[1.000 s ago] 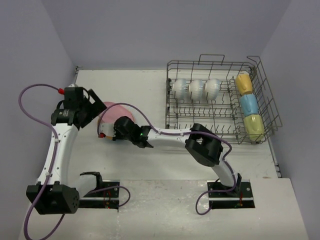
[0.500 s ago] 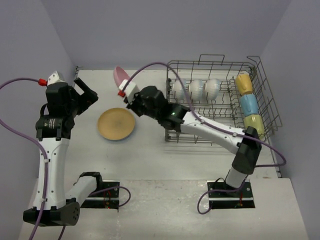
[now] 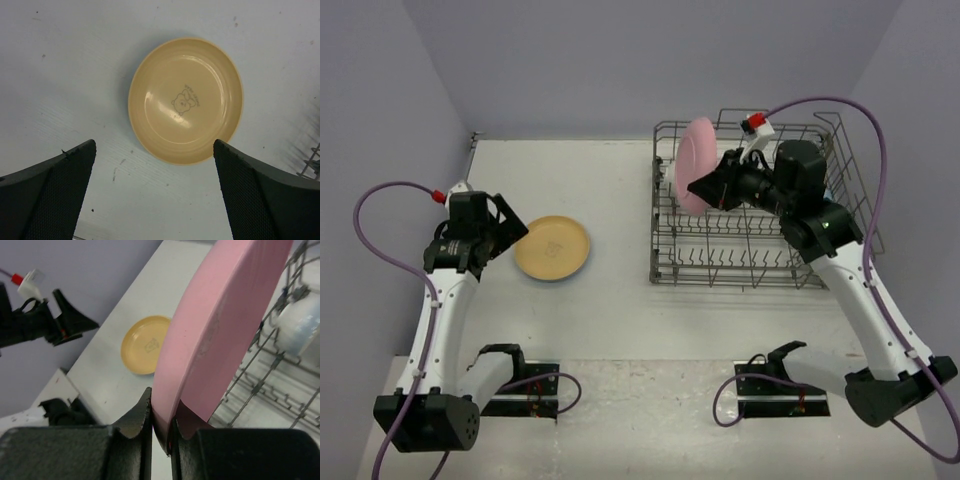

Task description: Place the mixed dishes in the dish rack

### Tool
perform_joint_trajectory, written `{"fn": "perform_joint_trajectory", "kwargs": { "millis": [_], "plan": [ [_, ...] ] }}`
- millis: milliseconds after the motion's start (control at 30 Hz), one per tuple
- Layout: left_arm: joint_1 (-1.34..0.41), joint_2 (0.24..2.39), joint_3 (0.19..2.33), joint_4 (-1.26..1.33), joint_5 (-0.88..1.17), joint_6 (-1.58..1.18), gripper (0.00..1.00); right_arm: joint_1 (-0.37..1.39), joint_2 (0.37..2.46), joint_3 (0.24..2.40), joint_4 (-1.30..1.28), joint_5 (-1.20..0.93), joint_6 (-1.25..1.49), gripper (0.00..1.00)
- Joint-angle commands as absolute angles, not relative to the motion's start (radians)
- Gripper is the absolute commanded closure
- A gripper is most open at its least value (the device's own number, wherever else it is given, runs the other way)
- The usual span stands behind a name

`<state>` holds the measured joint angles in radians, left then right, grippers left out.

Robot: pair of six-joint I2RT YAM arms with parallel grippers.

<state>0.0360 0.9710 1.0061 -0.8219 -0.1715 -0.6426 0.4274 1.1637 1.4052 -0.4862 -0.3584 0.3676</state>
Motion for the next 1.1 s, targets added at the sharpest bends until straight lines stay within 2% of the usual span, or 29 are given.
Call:
{"fn": "perform_joint_trajectory", "kwargs": {
  "millis": [0, 133, 533, 1067],
  "plan": [
    [0.035, 0.994, 0.967, -0.739, -0.184, -0.626, 0.0, 0.411, 1.164, 1.327, -0.511, -0.625, 0.448, 1.0],
    [0.035, 1.026, 0.951, -0.71, -0.179, -0.623, 0.0, 0.397, 1.186, 1.275, -0.508, -0.701, 0.452, 1.0],
    [0.035, 1.058, 0.919, -0.684, -0.186, -0.627, 0.0, 0.371, 1.236, 1.247, -0.509, -0.572, 0.477, 1.0],
    [0.035, 1.075, 0.902, -0.68, -0.19, -0.638, 0.0, 0.328, 1.273, 1.218, -0.457, -0.614, 0.498, 1.0]
  ]
}}
